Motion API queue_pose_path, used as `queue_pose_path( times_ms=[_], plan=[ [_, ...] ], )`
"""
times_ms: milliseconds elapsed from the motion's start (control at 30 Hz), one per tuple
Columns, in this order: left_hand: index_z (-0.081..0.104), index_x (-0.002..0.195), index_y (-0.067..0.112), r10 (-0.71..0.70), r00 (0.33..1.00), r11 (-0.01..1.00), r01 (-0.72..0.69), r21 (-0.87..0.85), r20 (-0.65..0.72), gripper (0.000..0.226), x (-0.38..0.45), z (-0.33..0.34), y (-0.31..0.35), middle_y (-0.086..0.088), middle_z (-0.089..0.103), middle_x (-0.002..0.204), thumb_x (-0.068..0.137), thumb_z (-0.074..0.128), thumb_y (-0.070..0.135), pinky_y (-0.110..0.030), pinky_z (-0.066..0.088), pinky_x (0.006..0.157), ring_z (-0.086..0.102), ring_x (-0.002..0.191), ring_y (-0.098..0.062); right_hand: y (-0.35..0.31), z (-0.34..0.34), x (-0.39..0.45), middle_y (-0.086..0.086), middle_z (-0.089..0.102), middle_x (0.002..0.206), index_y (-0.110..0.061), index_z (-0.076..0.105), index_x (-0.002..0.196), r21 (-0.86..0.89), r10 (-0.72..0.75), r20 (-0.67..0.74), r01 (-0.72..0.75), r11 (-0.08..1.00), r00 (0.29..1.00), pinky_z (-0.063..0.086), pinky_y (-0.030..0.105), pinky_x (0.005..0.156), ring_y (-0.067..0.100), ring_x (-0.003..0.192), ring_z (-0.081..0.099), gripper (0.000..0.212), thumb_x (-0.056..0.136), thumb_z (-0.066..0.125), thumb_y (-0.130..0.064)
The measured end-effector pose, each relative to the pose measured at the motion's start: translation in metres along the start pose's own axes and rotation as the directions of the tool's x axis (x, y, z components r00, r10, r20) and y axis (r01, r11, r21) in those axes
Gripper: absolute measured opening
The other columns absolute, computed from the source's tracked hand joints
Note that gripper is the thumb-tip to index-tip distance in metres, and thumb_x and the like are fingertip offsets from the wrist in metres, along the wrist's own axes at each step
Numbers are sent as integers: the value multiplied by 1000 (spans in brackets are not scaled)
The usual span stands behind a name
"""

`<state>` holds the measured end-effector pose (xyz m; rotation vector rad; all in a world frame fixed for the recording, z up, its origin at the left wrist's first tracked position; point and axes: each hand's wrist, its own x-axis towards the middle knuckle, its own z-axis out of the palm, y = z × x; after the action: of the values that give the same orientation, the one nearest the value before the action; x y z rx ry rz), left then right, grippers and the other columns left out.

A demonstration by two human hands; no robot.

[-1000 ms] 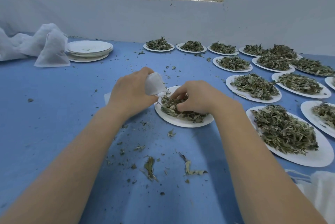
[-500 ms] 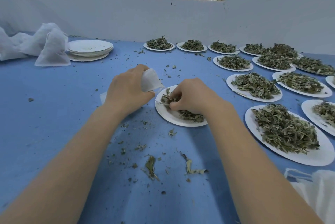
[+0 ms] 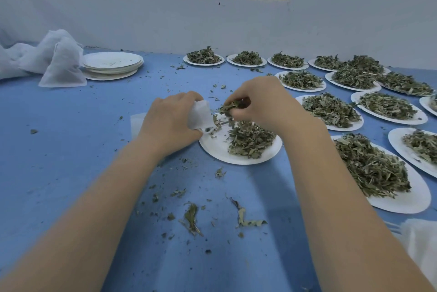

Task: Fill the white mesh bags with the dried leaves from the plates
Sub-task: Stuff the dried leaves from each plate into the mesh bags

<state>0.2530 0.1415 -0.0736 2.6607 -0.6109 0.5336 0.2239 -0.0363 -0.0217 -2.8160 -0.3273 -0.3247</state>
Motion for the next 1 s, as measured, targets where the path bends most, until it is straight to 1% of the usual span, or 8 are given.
queue_pose_path(
  times_ms=[100, 233, 333, 467, 567, 733, 867, 1000],
  plan=[
    [51, 119, 18, 16, 999, 999, -17, -30, -31, 56, 0, 1, 7, -3, 60, 111, 68, 71, 22, -37, 38, 87, 53, 100, -26, -7, 2, 1, -1, 70, 96, -27, 72, 105, 5, -52, 18, 52, 999, 999, 49, 25, 77, 14, 87, 61, 24, 84, 64, -18],
    [53, 116, 16, 8, 998, 995, -13, -96, -62, 52, 0, 6, 15, -4, 62, 100, 70, 73, 29, -34, 39, 76, 55, 92, -27, -11, 8, 1, 9, 69, 87, -14, 73, 96, 44, -118, -26, 119, 992, 993, 37, 22, 59, 19, 72, 54, 17, 81, 66, -14],
    [52, 111, 19, -77, 995, 965, 57, -255, -68, 47, -1, 7, 18, 2, 59, 90, 71, 73, 32, -32, 42, 66, 55, 86, -23, -11, 8, -3, -3, 69, 87, -19, 71, 102, 329, -55, -52, 69, 942, 997, 48, 15, 70, 11, 78, 63, 24, 78, 72, -14],
    [52, 112, 25, -103, 992, 929, 70, -362, -73, 52, 0, 5, 16, 6, 59, 90, 67, 77, 31, -34, 48, 70, 56, 86, -18, -5, 1, -7, -7, 70, 96, -20, 65, 106, 591, 21, 22, -30, 806, 1000, 55, 25, 80, 7, 85, 68, 36, 74, 74, -6],
    [53, 111, 26, -112, 989, 915, 64, -398, -99, 52, 0, 5, 15, 8, 59, 89, 66, 78, 31, -30, 47, 68, 55, 83, -16, -3, -1, -9, -10, 73, 78, -23, 68, 93, 596, 38, 32, -49, 801, 999, 54, 20, 76, 1, 78, 68, 24, 75, 74, -9],
    [54, 105, 31, -129, 984, 902, 64, -426, -125, 46, -1, 6, 18, 20, 54, 80, 66, 78, 28, -14, 41, 63, 54, 80, -11, -9, 2, -7, -8, 73, 79, -32, 73, 79, 516, -4, -94, 53, 855, 996, 50, 11, 69, -2, 70, 64, 21, 75, 75, -12],
    [57, 108, 26, -96, 985, 905, 26, -424, -142, 46, -2, 5, 22, 15, 56, 82, 67, 77, 25, -25, 46, 66, 55, 81, -13, -10, 5, -6, 1, 63, 68, -21, 76, 83, 384, -47, 2, 42, 922, 999, 33, 11, 45, 4, 46, 41, 18, 82, 63, -9],
    [57, 109, 24, -62, 992, 918, 12, -396, -113, 46, -2, 5, 24, 9, 59, 88, 67, 76, 21, -34, 49, 72, 58, 86, -19, -8, 5, -8, 4, 70, 85, -17, 74, 99, 390, -102, 139, 40, 920, 985, 45, 19, 68, 8, 69, 55, 20, 87, 58, -12]
  ],
)
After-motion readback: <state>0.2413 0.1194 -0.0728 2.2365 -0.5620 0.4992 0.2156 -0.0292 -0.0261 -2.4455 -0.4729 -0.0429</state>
